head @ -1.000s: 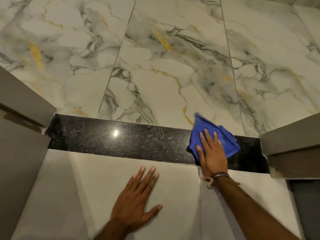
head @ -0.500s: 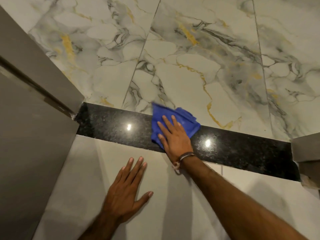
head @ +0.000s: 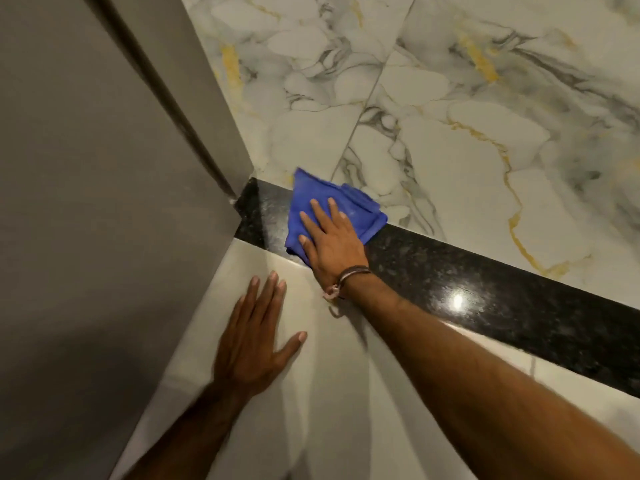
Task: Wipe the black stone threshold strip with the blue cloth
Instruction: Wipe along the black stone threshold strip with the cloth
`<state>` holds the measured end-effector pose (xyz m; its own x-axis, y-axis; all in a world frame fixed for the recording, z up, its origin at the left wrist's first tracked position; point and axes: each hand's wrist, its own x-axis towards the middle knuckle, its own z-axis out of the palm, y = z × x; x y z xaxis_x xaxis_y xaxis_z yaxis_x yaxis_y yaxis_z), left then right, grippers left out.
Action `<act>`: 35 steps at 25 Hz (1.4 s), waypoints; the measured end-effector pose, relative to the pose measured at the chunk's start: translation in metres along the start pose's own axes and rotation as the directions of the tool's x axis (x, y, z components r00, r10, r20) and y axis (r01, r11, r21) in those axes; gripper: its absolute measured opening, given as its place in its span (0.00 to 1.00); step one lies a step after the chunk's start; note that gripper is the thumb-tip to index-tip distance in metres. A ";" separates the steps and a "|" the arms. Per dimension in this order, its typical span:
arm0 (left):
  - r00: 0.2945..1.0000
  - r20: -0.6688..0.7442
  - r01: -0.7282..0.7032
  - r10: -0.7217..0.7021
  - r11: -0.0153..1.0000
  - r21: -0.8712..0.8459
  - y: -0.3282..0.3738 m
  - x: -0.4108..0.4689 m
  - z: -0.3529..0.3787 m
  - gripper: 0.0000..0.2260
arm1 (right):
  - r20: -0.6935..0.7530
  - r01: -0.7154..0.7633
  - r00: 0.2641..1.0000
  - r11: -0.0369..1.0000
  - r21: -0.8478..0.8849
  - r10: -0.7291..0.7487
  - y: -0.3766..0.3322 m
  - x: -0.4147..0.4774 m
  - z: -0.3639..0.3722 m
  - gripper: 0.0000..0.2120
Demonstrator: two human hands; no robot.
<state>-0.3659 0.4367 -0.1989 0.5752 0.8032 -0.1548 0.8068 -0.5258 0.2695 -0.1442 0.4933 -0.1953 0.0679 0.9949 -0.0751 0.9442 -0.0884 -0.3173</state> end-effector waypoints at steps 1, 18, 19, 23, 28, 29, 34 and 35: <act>1.000 -0.004 0.026 -0.026 1.000 0.003 -0.007 0.000 -0.001 0.39 | 0.021 -0.006 1.000 1.000 0.003 0.006 -0.011 0.008 0.002 0.26; 0.993 -0.023 0.116 -0.115 0.993 0.029 -0.031 -0.002 -0.004 0.41 | 0.136 0.163 0.979 0.982 -0.097 -0.149 -0.020 -0.007 -0.005 0.30; 0.993 -0.015 0.120 -0.119 0.992 0.029 -0.027 -0.002 -0.005 0.42 | 0.097 0.062 0.994 0.995 -0.083 -0.054 -0.005 -0.017 -0.009 0.30; 0.999 0.009 0.054 -0.054 0.999 0.010 0.016 -0.003 0.000 0.44 | 0.111 0.039 0.993 0.994 -0.101 -0.028 0.056 -0.080 -0.023 0.30; 0.986 0.069 -0.151 0.151 0.989 -0.005 0.090 -0.009 0.026 0.40 | 0.027 -0.230 0.972 0.970 -0.079 0.233 0.133 -0.158 -0.042 0.30; 0.981 0.074 -0.179 0.180 0.984 -0.017 0.104 -0.010 0.031 0.40 | 0.051 -0.203 0.977 0.973 -0.108 0.209 0.144 -0.173 -0.044 0.30; 0.953 0.104 -0.285 0.285 0.959 -0.015 0.157 -0.014 0.053 0.39 | -0.095 -0.456 0.888 0.887 -0.075 0.449 0.205 -0.246 -0.057 0.30; 0.947 0.100 -0.305 0.305 0.952 -0.021 0.163 -0.015 0.057 0.39 | -0.094 -0.451 0.892 0.888 -0.090 0.443 0.215 -0.260 -0.057 0.30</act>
<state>-0.2355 0.3228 -0.2072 0.8046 0.5719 -0.1596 0.5899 -0.7396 0.3239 0.0593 0.2181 -0.1898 0.5092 0.8524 -0.1191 0.8368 -0.5227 -0.1629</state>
